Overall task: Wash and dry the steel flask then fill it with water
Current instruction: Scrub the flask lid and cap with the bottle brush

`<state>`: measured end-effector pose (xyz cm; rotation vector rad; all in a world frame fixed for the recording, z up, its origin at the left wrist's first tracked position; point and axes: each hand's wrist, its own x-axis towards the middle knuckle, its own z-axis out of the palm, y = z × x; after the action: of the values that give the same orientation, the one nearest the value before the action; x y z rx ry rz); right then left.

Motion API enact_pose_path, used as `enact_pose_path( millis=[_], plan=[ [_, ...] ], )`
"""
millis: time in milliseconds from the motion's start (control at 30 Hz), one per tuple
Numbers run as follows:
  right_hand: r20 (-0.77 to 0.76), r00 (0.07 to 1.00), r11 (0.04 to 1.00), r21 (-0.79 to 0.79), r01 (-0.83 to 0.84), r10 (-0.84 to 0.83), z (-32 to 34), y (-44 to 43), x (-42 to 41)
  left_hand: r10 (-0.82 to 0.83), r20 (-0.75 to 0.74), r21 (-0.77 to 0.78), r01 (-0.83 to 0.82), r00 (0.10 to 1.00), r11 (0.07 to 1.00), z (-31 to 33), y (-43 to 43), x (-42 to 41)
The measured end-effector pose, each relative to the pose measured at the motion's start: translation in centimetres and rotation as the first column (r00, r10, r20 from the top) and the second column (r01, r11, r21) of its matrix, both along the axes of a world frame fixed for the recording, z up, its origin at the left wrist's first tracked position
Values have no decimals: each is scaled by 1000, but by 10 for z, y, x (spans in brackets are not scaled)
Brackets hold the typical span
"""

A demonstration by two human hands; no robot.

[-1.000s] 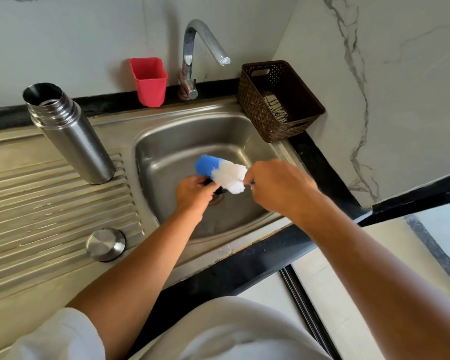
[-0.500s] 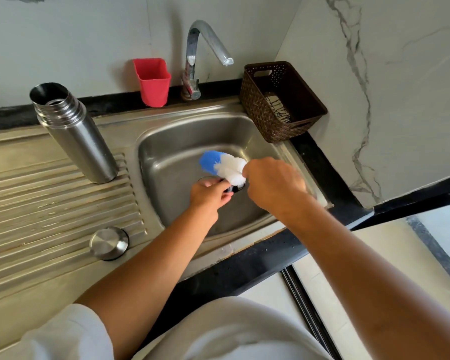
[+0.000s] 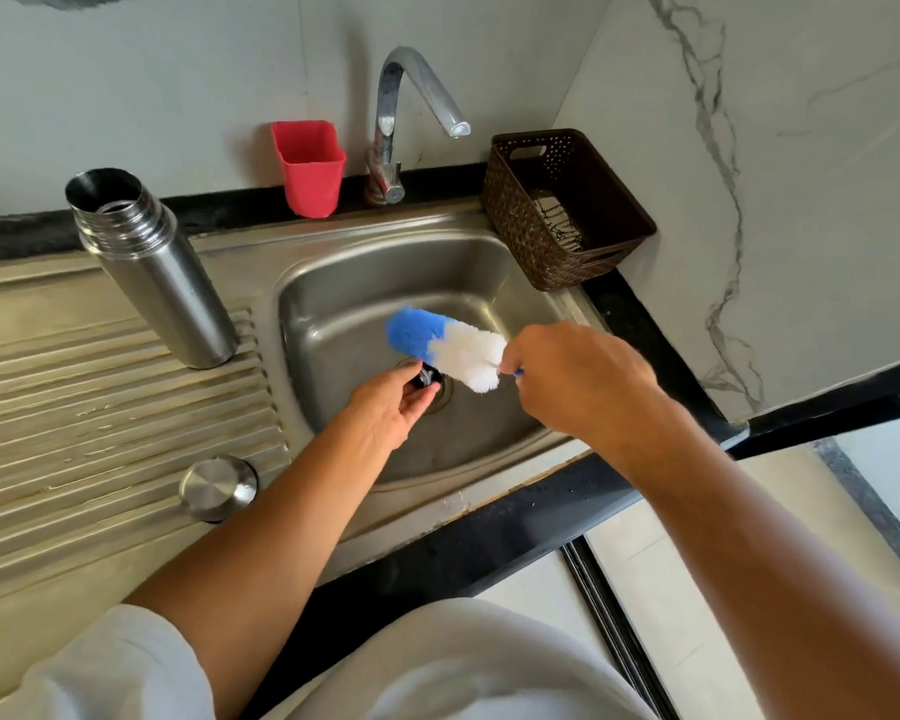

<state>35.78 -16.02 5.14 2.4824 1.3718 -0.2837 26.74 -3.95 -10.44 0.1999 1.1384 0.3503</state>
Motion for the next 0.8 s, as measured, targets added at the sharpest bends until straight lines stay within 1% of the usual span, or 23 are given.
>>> enact_pose_path(
  millis=[67, 133, 200, 267, 300, 400, 433, 533, 567, 600, 667, 700, 733, 800],
  plan=[
    [19, 1000, 998, 56, 14, -15, -7, 4, -4, -35, 68, -27, 37, 997, 999, 11, -10, 3],
    [-34, 999, 995, 92, 32, -29, -18, 6, -5, -27, 121, -57, 35, 992, 998, 18, -12, 7],
    [-125, 991, 992, 109, 56, -42, -17, -3, -2, 58, 110, -102, -46, 992, 994, 16, -2, 0],
    [-171, 985, 989, 133, 61, -38, -10, -12, 0, 127, 83, -150, -114, 988, 982, 11, 5, -7],
    [-151, 988, 988, 137, 63, -42, -9, -13, -2, 123, 94, -158, -108, 988, 982, 12, 2, -7],
    [-19, 997, 985, 158, 71, -69, -19, 3, -11, 63, 193, -171, -29, 979, 985, 20, -17, 8],
    [-28, 997, 985, 157, 78, -74, -20, 6, -13, 63, 208, -176, -26, 976, 984, 21, -19, 12],
    [-197, 977, 978, 169, 118, -84, -14, -3, -9, 156, 175, -179, -124, 972, 976, 13, -3, 8],
    [-222, 971, 972, 194, 135, -91, -11, -8, -11, 181, 175, -179, -150, 968, 972, 10, 1, 7],
    [-214, 972, 964, 223, 148, -100, -12, -10, -13, 182, 197, -172, -149, 963, 974, 11, 0, 7],
    [-152, 978, 949, 260, 178, -141, -18, -3, -16, 138, 255, -158, -99, 957, 982, 18, -10, 15],
    [-155, 975, 944, 266, 195, -158, -21, 1, -17, 116, 266, -151, -78, 957, 985, 21, -14, 18],
    [-181, 970, 942, 264, 209, -164, -23, 3, -17, 117, 269, -151, -79, 956, 985, 23, -16, 19],
    [-270, 948, 936, 257, 240, -169, -22, -1, -13, 182, 229, -180, -142, 956, 973, 20, -9, 13]
  ],
)
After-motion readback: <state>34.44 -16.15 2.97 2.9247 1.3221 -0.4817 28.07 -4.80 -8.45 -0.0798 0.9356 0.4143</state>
